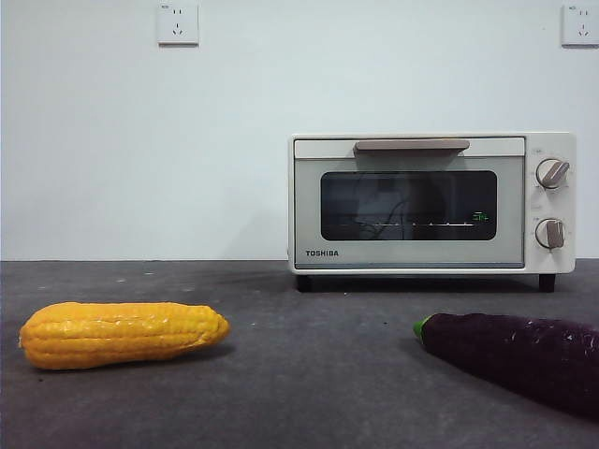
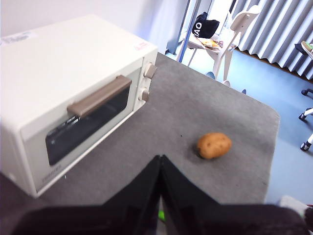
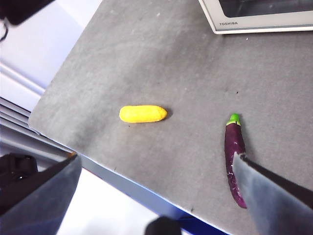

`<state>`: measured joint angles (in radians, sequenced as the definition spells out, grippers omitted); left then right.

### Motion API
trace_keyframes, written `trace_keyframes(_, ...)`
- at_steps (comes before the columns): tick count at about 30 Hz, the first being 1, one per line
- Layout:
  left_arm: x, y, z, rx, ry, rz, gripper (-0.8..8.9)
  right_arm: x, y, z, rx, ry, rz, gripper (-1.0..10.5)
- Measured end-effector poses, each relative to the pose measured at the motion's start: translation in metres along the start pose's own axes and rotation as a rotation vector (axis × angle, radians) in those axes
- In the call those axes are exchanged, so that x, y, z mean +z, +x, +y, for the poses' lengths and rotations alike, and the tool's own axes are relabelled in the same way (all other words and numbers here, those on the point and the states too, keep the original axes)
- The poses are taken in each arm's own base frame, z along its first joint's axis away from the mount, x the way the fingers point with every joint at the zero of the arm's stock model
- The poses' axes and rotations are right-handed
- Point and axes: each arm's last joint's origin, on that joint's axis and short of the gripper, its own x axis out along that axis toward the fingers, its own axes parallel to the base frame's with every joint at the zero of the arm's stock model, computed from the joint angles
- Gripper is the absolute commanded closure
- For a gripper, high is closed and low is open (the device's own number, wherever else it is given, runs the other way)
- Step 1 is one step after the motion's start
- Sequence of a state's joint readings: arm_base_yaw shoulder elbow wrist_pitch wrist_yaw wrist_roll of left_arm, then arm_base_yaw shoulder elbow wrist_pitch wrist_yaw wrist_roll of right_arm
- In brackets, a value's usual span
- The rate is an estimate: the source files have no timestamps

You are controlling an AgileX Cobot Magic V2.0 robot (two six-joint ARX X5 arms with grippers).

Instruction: Take the eggplant from the table,put the eggplant in the oven

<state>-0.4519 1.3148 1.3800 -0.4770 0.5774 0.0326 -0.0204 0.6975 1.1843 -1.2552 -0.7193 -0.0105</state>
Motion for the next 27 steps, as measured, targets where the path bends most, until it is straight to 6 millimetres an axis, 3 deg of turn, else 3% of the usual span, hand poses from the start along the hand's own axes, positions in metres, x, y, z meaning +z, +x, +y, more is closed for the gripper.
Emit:
trace_keyframes(14, 0.035, 0.089, 0.050, 0.061, 0.029, 0.040, 8.19, -0.001, 0.000, 0.000, 0.000, -0.019, 0.006, 4.1)
trace_keyframes(27, 0.023, 0.158, 0.062, 0.107, 0.083, 0.035, 8.19, -0.001, 0.000, -0.001, -0.022, -0.035, 0.006, 4.1)
